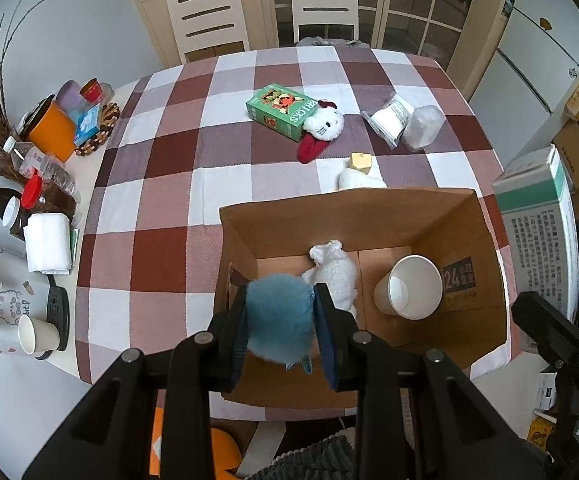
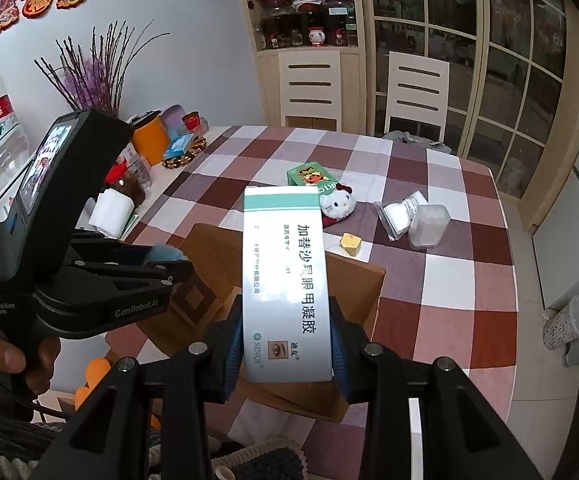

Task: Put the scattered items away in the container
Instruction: 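Open the left tool over the box while the right tool releases the medicine box into it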

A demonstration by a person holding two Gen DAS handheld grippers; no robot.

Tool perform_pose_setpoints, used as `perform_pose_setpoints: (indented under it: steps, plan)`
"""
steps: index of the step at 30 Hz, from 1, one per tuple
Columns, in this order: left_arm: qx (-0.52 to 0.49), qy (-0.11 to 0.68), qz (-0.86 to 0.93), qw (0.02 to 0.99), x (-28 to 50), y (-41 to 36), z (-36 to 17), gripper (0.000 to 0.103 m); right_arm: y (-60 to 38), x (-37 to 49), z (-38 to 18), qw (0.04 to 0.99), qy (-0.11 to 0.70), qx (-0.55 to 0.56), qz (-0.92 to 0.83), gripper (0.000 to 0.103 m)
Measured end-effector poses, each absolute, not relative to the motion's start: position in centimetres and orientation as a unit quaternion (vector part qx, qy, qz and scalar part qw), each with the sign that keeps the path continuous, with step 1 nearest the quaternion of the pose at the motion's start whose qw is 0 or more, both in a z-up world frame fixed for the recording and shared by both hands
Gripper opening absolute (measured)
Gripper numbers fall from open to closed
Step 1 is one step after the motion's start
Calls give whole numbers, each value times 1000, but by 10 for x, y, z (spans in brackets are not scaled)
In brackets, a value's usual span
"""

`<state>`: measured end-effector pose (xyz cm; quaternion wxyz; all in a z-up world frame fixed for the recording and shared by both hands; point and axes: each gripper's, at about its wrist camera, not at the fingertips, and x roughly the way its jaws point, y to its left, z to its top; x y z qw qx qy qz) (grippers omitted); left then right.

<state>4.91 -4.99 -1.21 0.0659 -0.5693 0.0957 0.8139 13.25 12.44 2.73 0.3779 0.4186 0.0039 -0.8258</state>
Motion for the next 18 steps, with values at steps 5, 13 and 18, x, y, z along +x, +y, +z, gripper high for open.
perform_pose_setpoints:
  steps: [5,13,18]
  plan:
    - [-571,95,813,67,48,-49,-14,31,124,132,27,382,4,420,-823,37]
    - [-574,95,810,68,46,-50,-16,31,123,131,25,386,5,425,-818,37]
    - [-578,95,808,70,45,-50,-18,31,120,130,23,391,6,428,-815,37]
